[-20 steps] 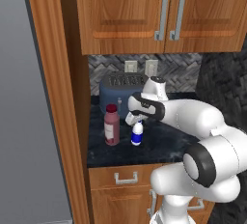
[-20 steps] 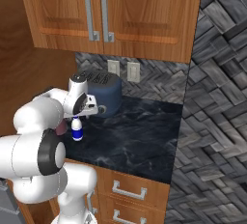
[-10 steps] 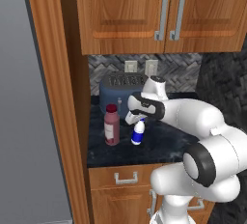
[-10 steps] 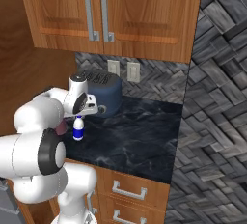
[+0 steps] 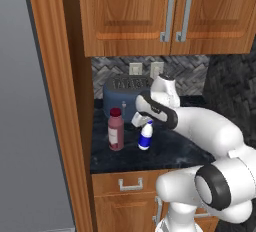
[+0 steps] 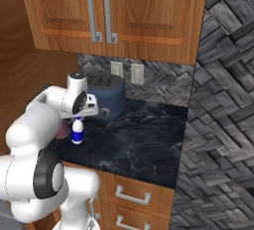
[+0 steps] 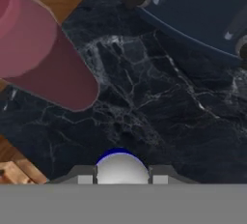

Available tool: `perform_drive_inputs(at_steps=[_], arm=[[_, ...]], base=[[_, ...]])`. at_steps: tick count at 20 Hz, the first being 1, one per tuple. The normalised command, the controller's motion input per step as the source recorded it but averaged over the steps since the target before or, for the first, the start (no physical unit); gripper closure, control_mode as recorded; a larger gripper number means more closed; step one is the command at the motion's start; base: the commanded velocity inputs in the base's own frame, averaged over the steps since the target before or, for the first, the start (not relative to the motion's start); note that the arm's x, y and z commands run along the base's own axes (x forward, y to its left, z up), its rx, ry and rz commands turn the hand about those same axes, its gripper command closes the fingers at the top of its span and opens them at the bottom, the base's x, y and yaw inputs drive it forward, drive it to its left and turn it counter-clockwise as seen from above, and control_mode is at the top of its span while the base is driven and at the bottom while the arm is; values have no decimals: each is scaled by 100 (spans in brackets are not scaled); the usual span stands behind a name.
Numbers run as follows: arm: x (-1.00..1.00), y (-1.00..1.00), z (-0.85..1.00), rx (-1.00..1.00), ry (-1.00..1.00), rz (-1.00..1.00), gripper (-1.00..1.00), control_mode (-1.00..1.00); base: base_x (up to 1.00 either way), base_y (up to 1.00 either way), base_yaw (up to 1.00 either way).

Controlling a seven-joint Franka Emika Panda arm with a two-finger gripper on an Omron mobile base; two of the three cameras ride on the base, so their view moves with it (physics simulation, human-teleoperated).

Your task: Place the drinks on the dining counter in a tight cluster.

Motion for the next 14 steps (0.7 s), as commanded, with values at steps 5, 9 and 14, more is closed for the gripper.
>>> perform_drive_inputs(at_steps=[5, 9, 14], arm=[[-74, 0, 76, 0, 0, -6, 100, -100], [-73, -8, 90, 0, 0, -10, 100, -100], [-68, -19, 88, 0, 0, -15, 100, -100]], base=[[0, 0, 0], [0, 0, 0], [0, 0, 0]])
